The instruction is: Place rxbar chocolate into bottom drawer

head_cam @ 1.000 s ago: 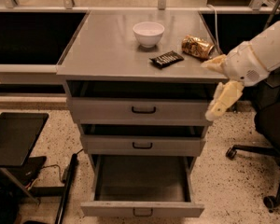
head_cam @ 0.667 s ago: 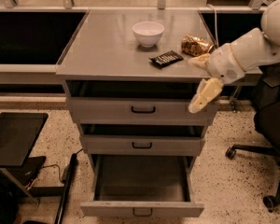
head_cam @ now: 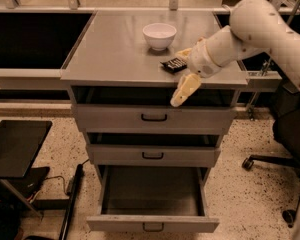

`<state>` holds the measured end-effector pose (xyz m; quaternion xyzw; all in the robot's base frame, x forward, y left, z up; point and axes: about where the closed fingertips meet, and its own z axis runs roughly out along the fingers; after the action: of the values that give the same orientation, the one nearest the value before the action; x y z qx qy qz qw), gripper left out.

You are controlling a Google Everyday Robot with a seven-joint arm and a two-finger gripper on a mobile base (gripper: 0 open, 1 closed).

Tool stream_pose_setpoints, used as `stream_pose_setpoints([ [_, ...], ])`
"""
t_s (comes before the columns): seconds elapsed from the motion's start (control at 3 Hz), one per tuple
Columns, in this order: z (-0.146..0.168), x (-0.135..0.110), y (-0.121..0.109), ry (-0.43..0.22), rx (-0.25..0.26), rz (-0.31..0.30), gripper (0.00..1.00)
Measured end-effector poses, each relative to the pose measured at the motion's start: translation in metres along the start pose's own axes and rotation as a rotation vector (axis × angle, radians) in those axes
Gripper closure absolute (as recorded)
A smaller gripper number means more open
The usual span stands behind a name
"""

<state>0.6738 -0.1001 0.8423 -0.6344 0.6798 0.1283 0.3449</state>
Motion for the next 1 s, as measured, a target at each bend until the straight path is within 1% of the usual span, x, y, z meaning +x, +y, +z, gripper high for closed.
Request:
stream_pose_setpoints([
  [0.33,0.038,-0.02,-0.031,0.116,-0.005,-0.028,0.0],
  [0.67,0.06,-0.045,-0.033,0.123,-0.022,-0.067,0.0],
  [1.0,0.06,-0.045,-0.033,0.123,-0.023,-0.066,0.0],
])
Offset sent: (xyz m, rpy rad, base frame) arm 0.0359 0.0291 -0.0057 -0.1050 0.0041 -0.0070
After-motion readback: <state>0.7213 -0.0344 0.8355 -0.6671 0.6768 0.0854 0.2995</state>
